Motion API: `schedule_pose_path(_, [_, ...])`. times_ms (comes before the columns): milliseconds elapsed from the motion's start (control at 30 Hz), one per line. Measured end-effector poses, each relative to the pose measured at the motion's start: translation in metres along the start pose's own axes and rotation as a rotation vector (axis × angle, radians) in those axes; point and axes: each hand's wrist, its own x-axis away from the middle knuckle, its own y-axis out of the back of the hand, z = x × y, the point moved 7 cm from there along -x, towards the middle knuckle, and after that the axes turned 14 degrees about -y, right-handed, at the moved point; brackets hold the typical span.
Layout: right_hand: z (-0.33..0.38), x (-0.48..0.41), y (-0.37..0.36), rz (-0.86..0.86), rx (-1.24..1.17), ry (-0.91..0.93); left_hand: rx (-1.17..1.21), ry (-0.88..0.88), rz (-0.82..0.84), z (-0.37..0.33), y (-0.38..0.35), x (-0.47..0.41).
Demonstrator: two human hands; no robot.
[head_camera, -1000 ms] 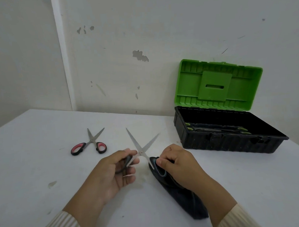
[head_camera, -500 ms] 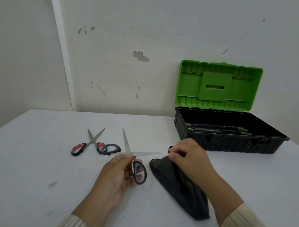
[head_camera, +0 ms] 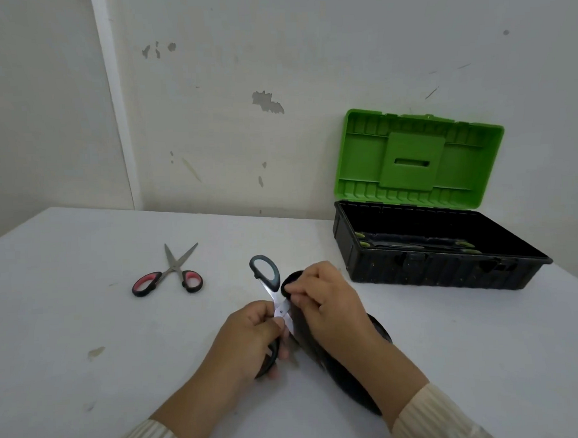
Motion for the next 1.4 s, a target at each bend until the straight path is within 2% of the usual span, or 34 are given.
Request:
schedule_pose_path(67, [-0.002,0.003,-0.003,0.043,-0.032,-0.022,0.012,0.003,-0.004,0.001,0.000,0.000])
schedule_pose_path(133, [0.004,0.010,-0.014,0.183,-0.079,-0.021,0.032,0.002,-0.016,0.002,0.001,0.000])
schedule_pose_path(267, [-0.007,-0.001,0.005,-0.016,-0.082,-0.050,0.020,-0.037,-0.010,0.000,0.002,-0.002])
schedule_pose_path(300, [-0.007,0.000,0.005,-0.015,-0.068,-0.045,0.016,-0.034,-0.005,0.002,0.002,-0.002])
schedule_pose_path(400, [0.002,0.011,-0.014,0.164,-0.050,-0.033,-0.006,-0.028,0.013,0.005,0.003,-0.003])
schedule_pose_path(433, [0.003,0.012,-0.016,0.177,-0.066,-0.034,-0.016,-0.037,0.017,0.004,0.003,-0.004])
schedule_pose_path(533, [-0.016,-0.004,0.006,-0.052,-0.071,-0.077,-0.038,-0.059,0.028,0.002,0.004,-0.006])
schedule_pose_path(633, [-0.045,-0.012,0.040,-0.270,-0.067,-0.251,-0.040,-0.044,0.044,0.007,0.005,-0.007])
schedule_pose_path(700, [-0.052,-0.006,0.053,-0.341,-0.096,-0.306,-0.018,-0.043,0.044,0.009,0.005,-0.009])
schedule_pose_path(733, [-0.046,-0.003,0.055,-0.351,-0.109,-0.264,-0.016,-0.044,0.041,0.009,0.005,-0.009])
schedule_pose_path(800, [-0.024,0.002,0.042,-0.280,-0.101,-0.112,-0.012,-0.049,0.036,0.008,0.005,-0.009])
schedule_pose_path(867, [-0.003,0.009,0.013,-0.088,-0.069,0.022,0.007,-0.063,0.033,0.007,0.005,-0.009])
schedule_pose_path(933, [0.004,0.012,-0.007,0.025,-0.068,0.074,0.021,-0.070,0.026,0.006,0.007,-0.008])
schedule_pose_path(1000, [-0.006,0.004,-0.003,-0.033,-0.127,0.009,0.035,-0.071,0.024,0.005,0.008,-0.008])
schedule_pose_path(1167, [-0.050,-0.013,0.037,-0.299,-0.172,-0.297,0.032,-0.050,0.073,0.004,0.001,-0.006])
schedule_pose_path(1233, [-0.053,-0.007,0.049,-0.343,-0.171,-0.317,0.044,-0.045,0.031,0.008,0.003,-0.009])
schedule_pose_path(1300, [-0.036,-0.003,0.045,-0.284,-0.161,-0.213,0.053,-0.042,-0.033,0.010,0.009,-0.012])
schedule_pose_path(1400, [-0.003,0.005,0.009,-0.004,-0.089,-0.041,0.110,-0.061,-0.094,0.007,0.014,-0.012])
